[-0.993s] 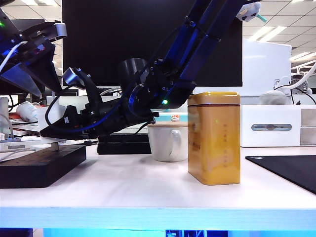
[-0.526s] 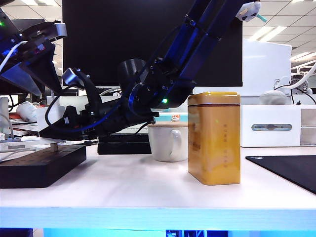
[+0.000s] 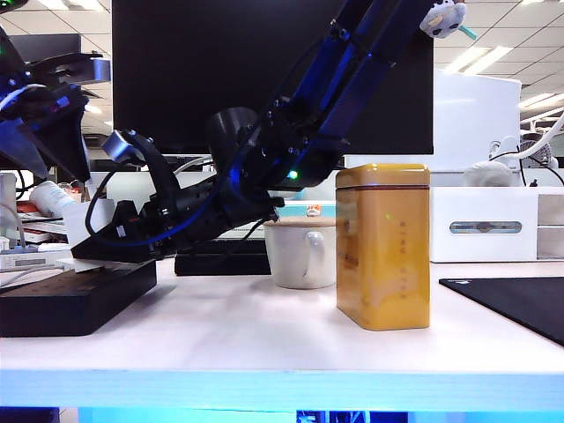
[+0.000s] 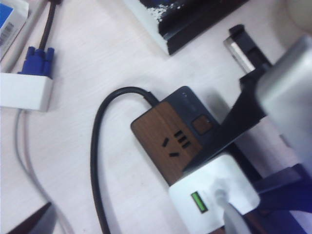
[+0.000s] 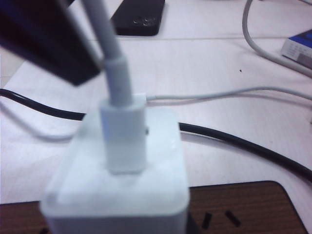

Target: Plug the white charger into the left socket.

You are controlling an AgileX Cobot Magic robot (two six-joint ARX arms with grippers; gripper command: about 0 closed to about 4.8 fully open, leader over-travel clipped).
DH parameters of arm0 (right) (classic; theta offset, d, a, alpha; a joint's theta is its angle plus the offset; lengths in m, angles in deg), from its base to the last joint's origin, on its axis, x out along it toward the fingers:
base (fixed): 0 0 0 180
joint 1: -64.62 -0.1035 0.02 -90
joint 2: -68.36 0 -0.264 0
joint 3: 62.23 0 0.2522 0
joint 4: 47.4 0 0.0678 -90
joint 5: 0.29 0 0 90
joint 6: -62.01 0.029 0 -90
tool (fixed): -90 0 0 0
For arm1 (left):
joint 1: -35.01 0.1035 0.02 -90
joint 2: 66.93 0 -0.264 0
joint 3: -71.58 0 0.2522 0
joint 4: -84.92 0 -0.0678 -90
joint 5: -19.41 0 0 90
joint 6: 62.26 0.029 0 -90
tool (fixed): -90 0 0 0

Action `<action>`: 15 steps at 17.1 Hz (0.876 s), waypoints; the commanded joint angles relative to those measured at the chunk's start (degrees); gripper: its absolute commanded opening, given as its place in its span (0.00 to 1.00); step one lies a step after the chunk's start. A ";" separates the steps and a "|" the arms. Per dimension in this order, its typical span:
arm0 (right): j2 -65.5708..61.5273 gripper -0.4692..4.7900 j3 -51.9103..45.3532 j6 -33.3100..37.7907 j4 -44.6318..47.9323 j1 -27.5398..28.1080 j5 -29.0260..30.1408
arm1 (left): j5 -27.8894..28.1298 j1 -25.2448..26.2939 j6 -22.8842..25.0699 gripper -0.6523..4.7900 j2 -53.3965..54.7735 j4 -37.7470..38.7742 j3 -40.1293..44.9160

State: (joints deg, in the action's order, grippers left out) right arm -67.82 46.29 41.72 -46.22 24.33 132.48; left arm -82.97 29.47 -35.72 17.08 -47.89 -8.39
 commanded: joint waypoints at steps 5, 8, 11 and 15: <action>-1.03 0.09 -0.94 0.55 -7.26 0.50 -0.92 | 0.20 0.04 0.13 1.00 0.22 -0.13 -0.28; -0.98 0.09 -0.92 1.86 -7.58 1.31 -0.87 | 1.79 0.02 -0.24 1.00 2.21 0.44 -0.15; -0.79 0.09 -0.92 2.34 -7.52 1.40 -0.81 | 2.29 0.02 -0.22 1.00 4.02 0.72 -0.15; -0.76 0.09 -0.87 2.34 -7.37 1.25 -0.55 | -2.97 0.00 0.11 0.88 4.31 0.35 -0.17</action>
State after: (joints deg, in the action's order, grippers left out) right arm -67.75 46.40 43.42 -47.32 25.25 133.68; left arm -83.08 29.60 -36.15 21.23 -48.48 -8.66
